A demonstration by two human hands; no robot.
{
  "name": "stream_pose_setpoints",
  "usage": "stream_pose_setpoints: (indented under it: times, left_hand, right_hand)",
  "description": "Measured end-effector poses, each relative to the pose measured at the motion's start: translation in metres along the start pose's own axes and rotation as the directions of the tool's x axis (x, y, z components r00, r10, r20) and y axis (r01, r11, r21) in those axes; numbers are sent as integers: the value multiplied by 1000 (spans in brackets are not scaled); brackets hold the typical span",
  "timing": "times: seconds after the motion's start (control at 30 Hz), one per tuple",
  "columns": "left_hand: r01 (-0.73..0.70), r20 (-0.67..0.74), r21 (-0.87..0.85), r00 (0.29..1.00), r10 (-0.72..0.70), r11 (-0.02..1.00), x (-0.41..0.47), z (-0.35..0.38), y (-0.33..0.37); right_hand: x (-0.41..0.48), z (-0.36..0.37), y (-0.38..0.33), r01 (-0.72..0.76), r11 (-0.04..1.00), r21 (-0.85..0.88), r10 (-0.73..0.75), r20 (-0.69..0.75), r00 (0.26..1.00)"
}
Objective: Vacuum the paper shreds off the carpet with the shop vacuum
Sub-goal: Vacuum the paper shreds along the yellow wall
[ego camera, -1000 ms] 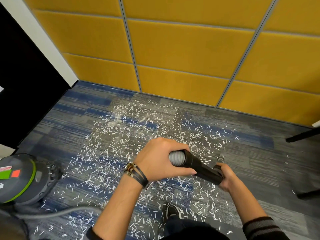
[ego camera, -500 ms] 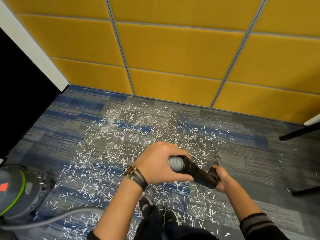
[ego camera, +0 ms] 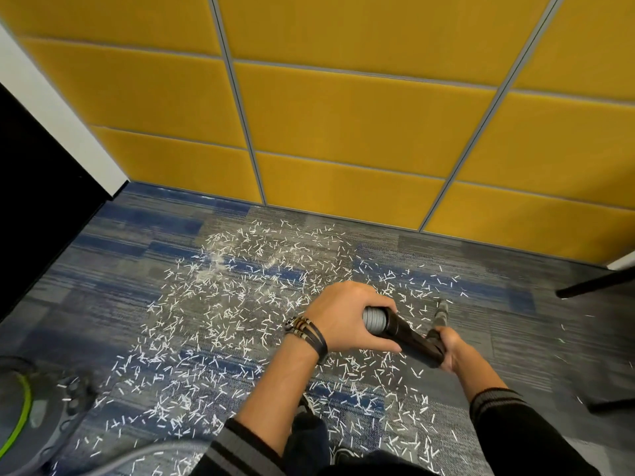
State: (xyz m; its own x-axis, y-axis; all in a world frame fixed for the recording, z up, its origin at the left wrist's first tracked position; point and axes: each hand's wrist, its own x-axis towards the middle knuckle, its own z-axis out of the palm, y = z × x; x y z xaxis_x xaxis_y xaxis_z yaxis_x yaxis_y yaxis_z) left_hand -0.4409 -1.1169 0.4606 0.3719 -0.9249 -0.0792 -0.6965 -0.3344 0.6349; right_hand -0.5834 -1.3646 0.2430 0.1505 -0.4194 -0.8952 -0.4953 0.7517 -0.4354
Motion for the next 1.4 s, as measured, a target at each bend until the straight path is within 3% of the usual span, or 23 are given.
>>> stream_pose_setpoints:
  times: [0.2,0.33,0.53,0.77,0.9,1.1,1.27,1.4]
  left_hand:
    - [-63,20,-57,998,64,996,21,-36,-32]
    - [-95,-23,-99,995,93,991,37,-47,-41]
    - [-150,-22,-58,989,149,987,77,-42,-31]
    - [-60,-16,-88,998,59,994,128,-13,-24]
    - [-65,40,-43,997,67,997,150,-16,-23]
    - [-76,46,-21,996,77,997,148,-60,-33]
    - [-88,-54,-28,995,87,996,155,-78,-29]
    - [-108,-35,18,993,109,994,171,-62,-22]
  right_hand:
    - [11,21,-6,-14,997,-70,12,-25,1000]
    - [12,24,-26,-40,998,-40,40,11,999]
    - [18,8,-66,36,999,28,-34,-54,998]
    - [50,-17,-129,43,998,-34,-47,-121,992]
    - [64,-13,-124,-58,998,-27,56,-69,996]
    - [60,10,-95,-90,993,83,91,-6,996]
    - [75,2,-126,-37,999,5,37,-5,999]
    - [53,3,-160,27,1000,-13,-28,-62,998]
